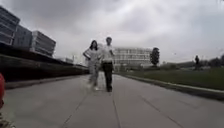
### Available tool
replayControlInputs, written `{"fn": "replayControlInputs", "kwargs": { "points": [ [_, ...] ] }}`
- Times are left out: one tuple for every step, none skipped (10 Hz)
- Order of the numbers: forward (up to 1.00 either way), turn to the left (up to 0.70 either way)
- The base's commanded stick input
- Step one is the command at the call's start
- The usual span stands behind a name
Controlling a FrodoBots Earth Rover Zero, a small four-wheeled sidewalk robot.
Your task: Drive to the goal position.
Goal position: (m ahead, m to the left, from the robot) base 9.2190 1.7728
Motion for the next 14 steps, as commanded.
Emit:
{"fn": "replayControlInputs", "kwargs": {
  "points": [
    [0.70, 0.00],
    [0.70, 0.00],
    [0.70, 0.00],
    [0.70, 0.00],
    [0.70, 0.00],
    [0.70, 0.00],
    [0.70, 0.00],
    [0.70, 0.00],
    [0.70, 0.00],
    [0.70, 0.00],
    [0.70, 0.00],
    [0.70, 0.00],
    [0.70, 0.00],
    [0.70, 0.00]
  ]
}}
